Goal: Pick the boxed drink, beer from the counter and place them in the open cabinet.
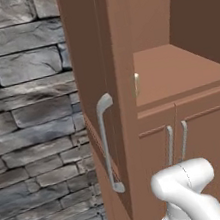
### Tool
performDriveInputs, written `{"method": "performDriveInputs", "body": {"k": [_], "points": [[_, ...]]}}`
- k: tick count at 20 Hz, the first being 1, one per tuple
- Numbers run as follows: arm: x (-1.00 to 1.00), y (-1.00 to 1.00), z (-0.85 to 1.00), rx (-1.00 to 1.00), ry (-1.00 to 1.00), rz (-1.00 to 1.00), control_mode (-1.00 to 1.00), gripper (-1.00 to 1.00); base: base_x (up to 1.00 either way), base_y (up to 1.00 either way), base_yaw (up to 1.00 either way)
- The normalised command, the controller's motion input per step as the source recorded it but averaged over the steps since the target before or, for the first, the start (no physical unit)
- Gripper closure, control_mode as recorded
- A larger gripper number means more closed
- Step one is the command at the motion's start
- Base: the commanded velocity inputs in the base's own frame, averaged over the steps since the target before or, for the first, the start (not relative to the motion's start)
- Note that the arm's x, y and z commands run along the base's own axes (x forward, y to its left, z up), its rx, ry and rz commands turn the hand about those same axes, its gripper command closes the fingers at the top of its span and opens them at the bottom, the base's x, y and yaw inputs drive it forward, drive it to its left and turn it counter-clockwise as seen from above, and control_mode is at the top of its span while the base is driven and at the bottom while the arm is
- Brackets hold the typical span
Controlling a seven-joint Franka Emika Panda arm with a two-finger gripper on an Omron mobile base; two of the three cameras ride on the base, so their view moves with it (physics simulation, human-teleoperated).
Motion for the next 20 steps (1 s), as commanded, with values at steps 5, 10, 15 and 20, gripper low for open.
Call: {"method": "performDriveInputs", "body": {"k": [5,10,15,20], "points": [[0.0,0.0,0.0,0.0,0.0,0.0,1.0,1.0,0.49,0.38,0.0],[0.0,0.0,0.0,0.0,0.0,0.0,1.0,1.0,0.46,0.24,0.0],[0.0,0.0,0.0,0.0,0.0,0.0,1.0,1.0,0.36,0.02,0.0],[0.0,0.0,0.0,0.0,0.0,0.0,1.0,1.0,0.06,0.0,0.0]]}}
